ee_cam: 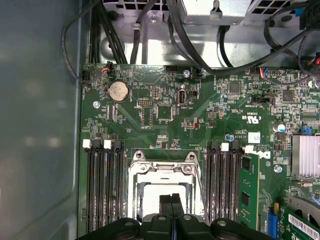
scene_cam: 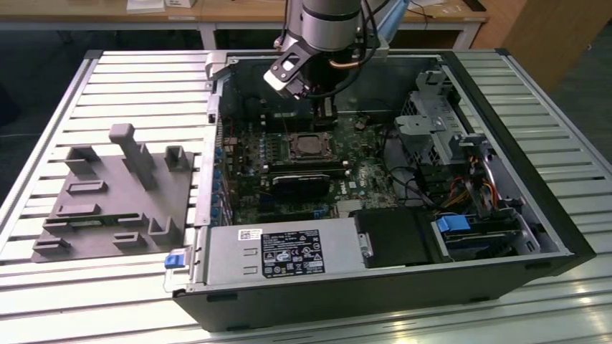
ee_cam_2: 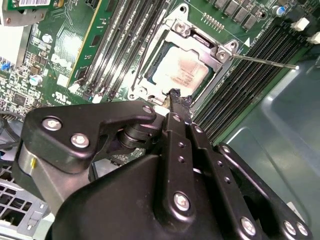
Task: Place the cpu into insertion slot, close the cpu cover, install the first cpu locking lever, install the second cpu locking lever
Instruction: 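Close the cpu cover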
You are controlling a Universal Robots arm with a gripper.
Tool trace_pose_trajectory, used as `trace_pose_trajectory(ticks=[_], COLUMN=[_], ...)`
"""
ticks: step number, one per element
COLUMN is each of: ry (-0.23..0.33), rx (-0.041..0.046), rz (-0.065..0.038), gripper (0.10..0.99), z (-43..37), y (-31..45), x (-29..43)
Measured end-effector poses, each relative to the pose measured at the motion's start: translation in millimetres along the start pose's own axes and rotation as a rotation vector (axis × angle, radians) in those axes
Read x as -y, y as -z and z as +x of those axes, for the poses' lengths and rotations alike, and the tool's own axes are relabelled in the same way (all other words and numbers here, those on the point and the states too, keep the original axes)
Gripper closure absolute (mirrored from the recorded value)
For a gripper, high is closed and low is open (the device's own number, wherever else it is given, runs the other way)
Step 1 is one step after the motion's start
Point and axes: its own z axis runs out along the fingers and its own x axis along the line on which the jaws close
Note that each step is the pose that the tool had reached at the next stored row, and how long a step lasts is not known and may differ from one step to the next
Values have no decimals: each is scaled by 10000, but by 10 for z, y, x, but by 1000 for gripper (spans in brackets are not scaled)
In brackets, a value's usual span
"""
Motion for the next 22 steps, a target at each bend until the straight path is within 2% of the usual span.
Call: trace_pose_trajectory(ticks=[4,9,22], ry=[189,737,2984], rx=[-3,-12,-47], rz=[1,2,8], gripper=[984,984,984], z=[0,0,0], y=[0,0,-4], x=[0,1,1])
